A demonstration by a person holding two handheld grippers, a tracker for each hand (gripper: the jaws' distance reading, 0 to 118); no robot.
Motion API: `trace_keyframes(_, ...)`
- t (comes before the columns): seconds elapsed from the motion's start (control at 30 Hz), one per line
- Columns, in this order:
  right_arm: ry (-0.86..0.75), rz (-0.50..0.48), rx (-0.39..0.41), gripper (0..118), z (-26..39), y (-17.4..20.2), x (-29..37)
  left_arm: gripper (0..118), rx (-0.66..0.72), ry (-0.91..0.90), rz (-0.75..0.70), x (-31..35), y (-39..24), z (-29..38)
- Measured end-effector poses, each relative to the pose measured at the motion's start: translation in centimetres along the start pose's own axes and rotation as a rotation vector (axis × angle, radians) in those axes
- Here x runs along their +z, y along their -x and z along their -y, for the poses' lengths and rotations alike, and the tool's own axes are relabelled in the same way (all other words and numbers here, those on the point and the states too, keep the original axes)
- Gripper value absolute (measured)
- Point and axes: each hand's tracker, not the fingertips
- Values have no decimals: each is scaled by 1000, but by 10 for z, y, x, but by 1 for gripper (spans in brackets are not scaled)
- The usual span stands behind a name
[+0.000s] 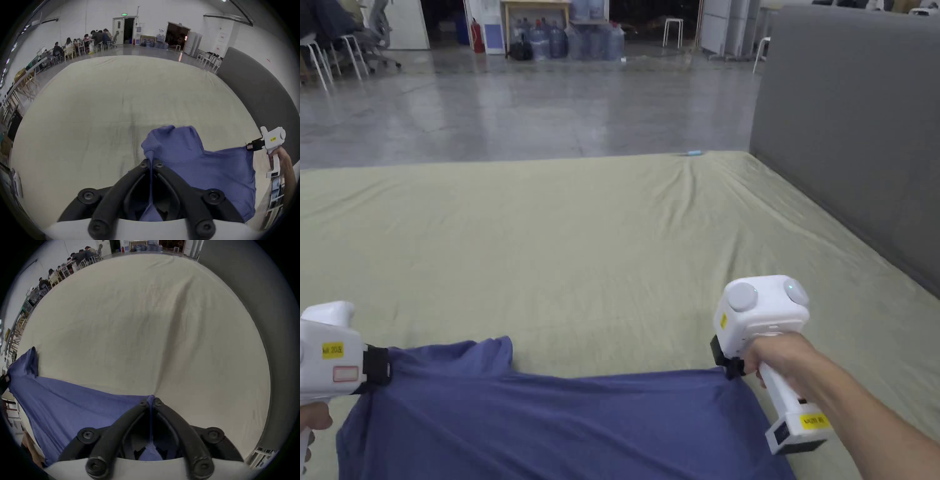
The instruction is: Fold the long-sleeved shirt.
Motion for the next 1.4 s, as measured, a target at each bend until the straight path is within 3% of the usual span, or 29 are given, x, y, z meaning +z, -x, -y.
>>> trace_keyframes(0.17,-172,-65,0,0,-21,-9,73,0,-7,-161,40,48,-3,-22)
trace_keyframes(0.33,-329,-77,64,0,-51,-8,174,0,-45,-321,103,127,-16,-62)
trace_keyframes(0.57,-582,-73,67,0,-115,-5,313,0,-64,-535,23,228,-28,-158)
trace_keyframes(0.83,-837,-96,-43,0,-202,9,450,0,-13,-784,-12,325,-48,-284)
trace_keyframes(0.93,-943,-105,-77,0,-216,9,493,0,2,-791,-40,353,-58,-318)
trace_keyframes(1.17,-971,-124,-147,0,-222,-4,528,0,-43,-846,-52,384,-73,-347)
trace_keyframes(1.4,-875,-94,-137,0,-213,-9,470,0,-75,-772,-51,342,-88,-313)
